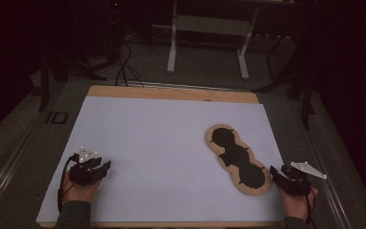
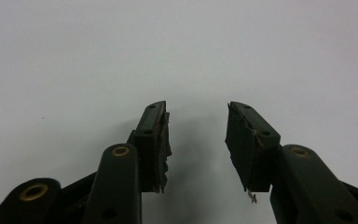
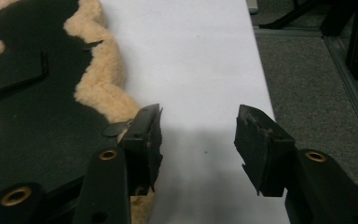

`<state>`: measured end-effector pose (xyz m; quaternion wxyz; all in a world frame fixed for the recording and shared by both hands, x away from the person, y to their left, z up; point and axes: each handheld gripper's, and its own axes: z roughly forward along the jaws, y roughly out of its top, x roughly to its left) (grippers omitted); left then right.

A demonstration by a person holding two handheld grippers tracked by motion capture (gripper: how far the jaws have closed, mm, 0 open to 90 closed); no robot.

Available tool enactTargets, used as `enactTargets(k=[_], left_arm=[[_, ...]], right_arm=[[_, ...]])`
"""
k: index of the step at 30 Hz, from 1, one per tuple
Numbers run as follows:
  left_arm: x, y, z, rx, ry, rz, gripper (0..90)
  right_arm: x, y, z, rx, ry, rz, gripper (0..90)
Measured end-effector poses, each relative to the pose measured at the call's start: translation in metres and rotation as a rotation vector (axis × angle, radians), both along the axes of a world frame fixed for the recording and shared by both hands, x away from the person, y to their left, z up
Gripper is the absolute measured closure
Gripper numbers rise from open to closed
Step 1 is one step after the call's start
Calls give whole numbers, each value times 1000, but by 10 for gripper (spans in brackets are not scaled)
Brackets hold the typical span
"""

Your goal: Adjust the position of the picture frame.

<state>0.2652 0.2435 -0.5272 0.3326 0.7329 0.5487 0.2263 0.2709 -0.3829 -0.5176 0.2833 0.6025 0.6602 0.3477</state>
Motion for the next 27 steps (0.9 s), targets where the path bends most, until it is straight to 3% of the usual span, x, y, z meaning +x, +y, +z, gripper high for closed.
enactTargets(k=[10, 11, 12, 17, 19, 27], left_arm=[[-6, 0, 6, -12, -26, 3, 611], [-8, -1, 8, -7, -38, -3, 631], [-8, -2, 9, -7, -41, -9, 631], [-13, -5, 13, 1, -61, -46, 751], [-14, -6, 14, 7, -61, -61, 865], [-16, -6, 17, -10, -65, -79, 900]], right_arm=[[-5, 5, 6, -5, -21, 32, 653], [-6, 8, 8, -15, -29, 51, 730], [-6, 8, 8, -15, -29, 51, 730], [-8, 14, 11, -27, -35, 82, 847], [-10, 18, 13, -35, -41, 94, 900], [-10, 24, 17, -40, -51, 108, 900]])
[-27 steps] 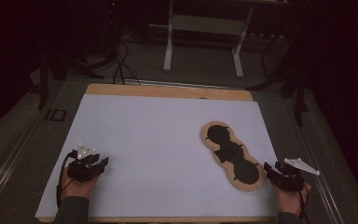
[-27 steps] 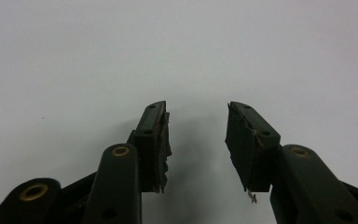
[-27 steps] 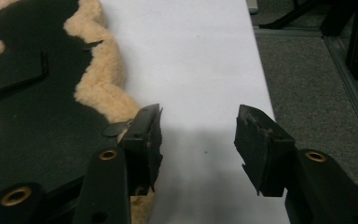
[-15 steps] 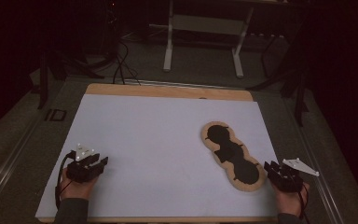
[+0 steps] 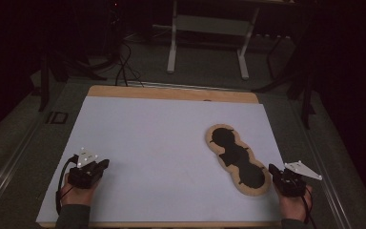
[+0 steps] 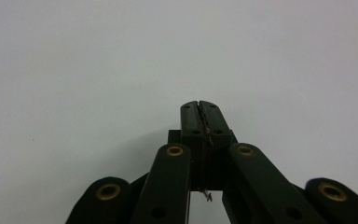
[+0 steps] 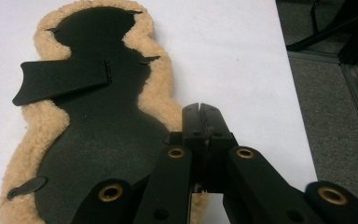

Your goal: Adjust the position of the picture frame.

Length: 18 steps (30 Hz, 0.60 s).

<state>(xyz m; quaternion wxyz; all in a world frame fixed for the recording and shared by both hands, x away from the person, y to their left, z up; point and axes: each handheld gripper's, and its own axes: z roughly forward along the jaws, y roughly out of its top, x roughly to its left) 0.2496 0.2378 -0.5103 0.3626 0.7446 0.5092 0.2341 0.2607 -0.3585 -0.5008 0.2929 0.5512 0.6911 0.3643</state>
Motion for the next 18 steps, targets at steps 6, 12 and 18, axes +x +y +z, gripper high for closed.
enactTargets(k=[6, 12, 18], left_arm=[[0, -3, 0, 9, -4, -12, 900], [0, -4, 0, 12, -8, -18, 900], [0, -4, 0, 16, -10, -15, 900]], right_arm=[[1, 9, 4, -3, -10, 32, 900], [6, 22, 6, -35, -4, 69, 900], [12, 38, 10, -59, -5, 106, 900]])
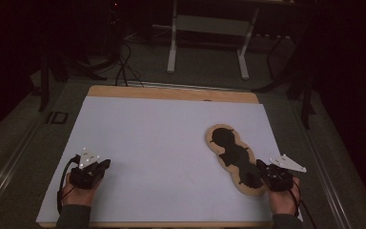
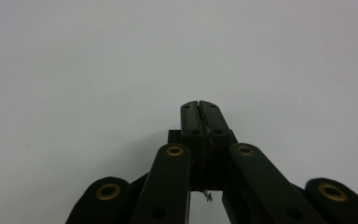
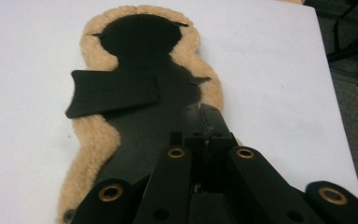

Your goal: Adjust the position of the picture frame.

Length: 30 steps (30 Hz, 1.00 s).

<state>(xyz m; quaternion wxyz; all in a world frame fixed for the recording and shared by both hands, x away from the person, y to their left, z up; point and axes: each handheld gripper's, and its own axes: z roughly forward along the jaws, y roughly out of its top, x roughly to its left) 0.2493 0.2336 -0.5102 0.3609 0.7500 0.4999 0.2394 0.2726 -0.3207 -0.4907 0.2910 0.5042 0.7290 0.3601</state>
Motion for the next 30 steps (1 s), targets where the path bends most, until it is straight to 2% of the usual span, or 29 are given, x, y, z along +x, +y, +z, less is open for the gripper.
enactTargets(k=[8, 9, 15, 21, 24, 30], left_arm=[[0, 1, 0, -1, -2, 0, 900], [0, 0, 0, -1, -1, 0, 900], [0, 1, 0, -5, -3, 2, 900], [0, 1, -1, -6, 1, 0, 900], [1, 1, -1, -6, 1, -3, 900], [0, 2, 0, -15, -4, -1, 900]], right_arm=[[3, -4, -2, 2, 16, -20, 900], [3, -11, -3, 16, 30, -34, 900], [6, -21, -7, 26, 59, -78, 900], [8, -27, -13, 28, 90, -82, 900], [12, -21, -11, 23, 89, -64, 900], [30, 9, -7, 19, 90, -10, 900]])
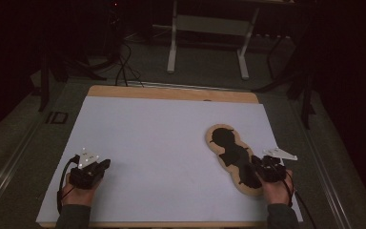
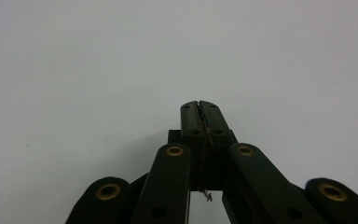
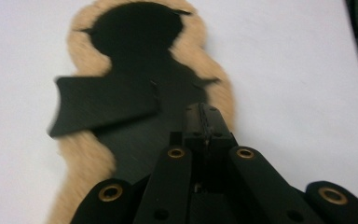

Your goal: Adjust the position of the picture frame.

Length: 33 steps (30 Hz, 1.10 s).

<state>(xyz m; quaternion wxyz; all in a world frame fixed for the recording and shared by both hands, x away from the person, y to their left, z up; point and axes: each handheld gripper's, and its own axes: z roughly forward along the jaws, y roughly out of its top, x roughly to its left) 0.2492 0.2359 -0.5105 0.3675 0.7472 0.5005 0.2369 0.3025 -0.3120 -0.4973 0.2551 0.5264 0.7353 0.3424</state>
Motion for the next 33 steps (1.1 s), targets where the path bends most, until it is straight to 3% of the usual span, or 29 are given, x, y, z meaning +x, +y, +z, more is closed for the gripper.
enactTargets(k=[8, 16, 23, 27, 33], left_arm=[[0, 0, 0, 3, -3, -3, 900], [0, 0, -1, -1, -1, -2, 900], [1, -1, -1, 1, 0, -4, 900], [0, 0, -1, -3, 1, -4, 900], [0, 0, -2, -7, 3, -7, 900]], right_arm=[[13, 33, 1, 13, 4, 68, 882], [26, 60, 0, -11, 11, 134, 827], [35, 67, 2, 9, 19, 145, 816], [44, 73, 1, 7, 36, 135, 899], [60, 88, -1, -2, 56, 124, 900]])
